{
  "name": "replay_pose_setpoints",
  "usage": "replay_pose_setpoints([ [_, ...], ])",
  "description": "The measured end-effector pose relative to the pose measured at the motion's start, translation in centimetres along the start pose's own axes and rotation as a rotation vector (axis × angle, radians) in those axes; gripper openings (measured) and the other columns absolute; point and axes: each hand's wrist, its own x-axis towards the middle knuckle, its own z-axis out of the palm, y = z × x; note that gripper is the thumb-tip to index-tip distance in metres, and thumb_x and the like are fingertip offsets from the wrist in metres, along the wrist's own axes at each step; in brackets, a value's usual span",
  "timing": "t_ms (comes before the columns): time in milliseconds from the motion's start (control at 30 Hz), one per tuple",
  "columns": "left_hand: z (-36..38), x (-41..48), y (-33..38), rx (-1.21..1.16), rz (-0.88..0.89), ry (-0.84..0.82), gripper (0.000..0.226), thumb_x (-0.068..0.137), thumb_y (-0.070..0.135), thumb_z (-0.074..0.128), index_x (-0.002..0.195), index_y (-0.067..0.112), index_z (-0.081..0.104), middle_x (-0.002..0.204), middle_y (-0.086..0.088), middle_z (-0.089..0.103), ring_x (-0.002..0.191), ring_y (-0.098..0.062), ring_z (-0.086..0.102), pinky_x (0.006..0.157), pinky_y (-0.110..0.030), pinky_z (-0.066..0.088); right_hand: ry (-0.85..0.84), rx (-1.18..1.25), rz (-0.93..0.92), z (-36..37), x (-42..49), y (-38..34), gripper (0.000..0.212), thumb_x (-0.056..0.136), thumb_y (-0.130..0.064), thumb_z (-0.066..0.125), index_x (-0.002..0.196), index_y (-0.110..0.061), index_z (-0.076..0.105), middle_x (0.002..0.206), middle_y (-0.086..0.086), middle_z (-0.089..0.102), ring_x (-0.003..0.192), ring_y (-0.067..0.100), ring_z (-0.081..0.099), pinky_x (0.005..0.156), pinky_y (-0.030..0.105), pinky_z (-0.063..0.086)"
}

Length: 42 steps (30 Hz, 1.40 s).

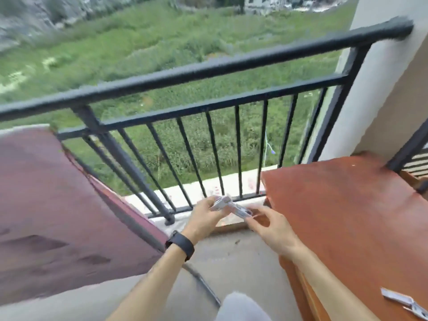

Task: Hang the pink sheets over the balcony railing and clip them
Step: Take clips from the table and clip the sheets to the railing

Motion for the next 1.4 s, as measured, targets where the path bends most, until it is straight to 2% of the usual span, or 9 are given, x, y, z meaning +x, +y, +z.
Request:
replay_pose_setpoints([
  [167, -8.6, -6.0, -1.5, -0.035, 0.054, 0.245, 0.009, 0.084, 0.023, 0.076, 0.086, 0.017, 0.071, 0.062, 0.019, 0.061, 0.059, 0.007, 0.053, 0.058, -0.012, 0.039, -0.136, 0.157, -0.052, 6.9, 0.7, -4.7, 0.027, 0.088, -0.031, 0.074, 0.113, -0.023, 0.07, 0.103, -0.007, 0.074, 0.09, 0.001, 0.07, 0.079, 0.02, 0.054],
  [333, -14.1, -10.7, -2.1, -0.042, 0.036, 0.402, 0.02, 0.077, 0.036, 0.082, 0.088, 0.02, 0.076, 0.077, 0.001, 0.073, 0.072, -0.011, 0.066, 0.072, -0.034, 0.055, -0.117, 0.217, -0.199, 12.4, -0.6, -9.1, 0.02, 0.083, -0.03, 0.074, 0.103, -0.028, 0.071, 0.094, -0.015, 0.076, 0.09, 0.003, 0.071, 0.078, 0.013, 0.052],
  [600, -21.1, -15.4, 3.4, 0.289, 0.209, 0.704, 0.044, 0.089, 0.054, 0.059, 0.071, 0.015, 0.049, 0.061, 0.012, 0.042, 0.051, -0.004, 0.034, 0.05, -0.019, 0.031, -0.099, 0.084, -0.497, 13.9, 1.5, -15.6, 0.022, 0.083, -0.021, 0.078, 0.099, -0.033, 0.068, 0.085, -0.015, 0.074, 0.08, 0.002, 0.07, 0.072, 0.013, 0.053],
  [767, -26.0, -14.2, 10.6, 0.717, 0.366, 0.913, 0.029, 0.08, 0.035, 0.077, 0.095, 0.021, 0.057, 0.094, 0.003, 0.059, 0.084, -0.013, 0.052, 0.073, -0.024, 0.042, -0.081, 0.017, -0.593, 14.0, 4.7, -18.8, 0.028, 0.086, -0.027, 0.076, 0.112, -0.022, 0.069, 0.096, -0.014, 0.071, 0.083, 0.0, 0.068, 0.075, 0.02, 0.057],
  [833, -27.4, -12.9, 13.3, 0.811, 0.344, 0.855, 0.033, 0.078, 0.028, 0.079, 0.101, 0.018, 0.058, 0.095, 0.004, 0.059, 0.087, -0.014, 0.051, 0.072, -0.022, 0.038, -0.066, 0.011, -0.628, 13.9, 5.8, -19.9, 0.031, 0.086, -0.03, 0.075, 0.115, -0.021, 0.069, 0.098, -0.014, 0.07, 0.084, -0.002, 0.067, 0.075, 0.019, 0.057],
  [967, -28.1, -10.4, 16.5, 0.911, 0.193, 0.648, 0.035, 0.079, 0.022, 0.071, 0.07, 0.026, 0.038, 0.067, 0.007, 0.048, 0.062, -0.019, 0.046, 0.053, -0.027, 0.033, -0.048, 0.002, -0.671, 13.5, 7.4, -21.9, 0.039, 0.086, -0.043, 0.071, 0.118, -0.021, 0.067, 0.1, -0.014, 0.069, 0.084, -0.002, 0.066, 0.075, 0.027, 0.059],
  [1133, -27.9, -9.5, 17.7, 0.935, 0.235, 0.675, 0.034, 0.078, 0.008, 0.063, 0.065, 0.027, 0.037, 0.061, 0.008, 0.046, 0.055, -0.013, 0.042, 0.054, -0.03, 0.033, -0.035, 0.056, -0.699, 11.9, 8.9, -24.2, 0.042, 0.083, -0.049, 0.07, 0.115, -0.021, 0.07, 0.096, -0.013, 0.072, 0.08, 0.0, 0.067, 0.069, 0.026, 0.059],
  [1267, -28.1, -9.3, 17.9, 0.878, 0.221, 0.689, 0.024, 0.077, 0.01, 0.069, 0.07, 0.017, 0.047, 0.066, 0.0, 0.054, 0.059, -0.017, 0.045, 0.056, -0.032, 0.036, -0.074, 0.106, -0.692, 10.9, 9.8, -26.8, 0.031, 0.084, -0.037, 0.075, 0.108, -0.018, 0.076, 0.078, -0.009, 0.075, 0.051, 0.002, 0.058, 0.046, 0.016, 0.043],
  [1400, -28.3, -9.2, 17.7, 0.821, 0.204, 0.699, 0.021, 0.075, 0.009, 0.07, 0.073, 0.012, 0.049, 0.066, 0.0, 0.056, 0.06, -0.017, 0.047, 0.056, -0.031, 0.037, -0.113, 0.069, -0.716, 11.2, 10.4, -29.3, 0.024, 0.085, -0.031, 0.076, 0.104, -0.017, 0.078, 0.072, -0.004, 0.074, 0.046, 0.007, 0.05, 0.041, 0.035, 0.047],
])
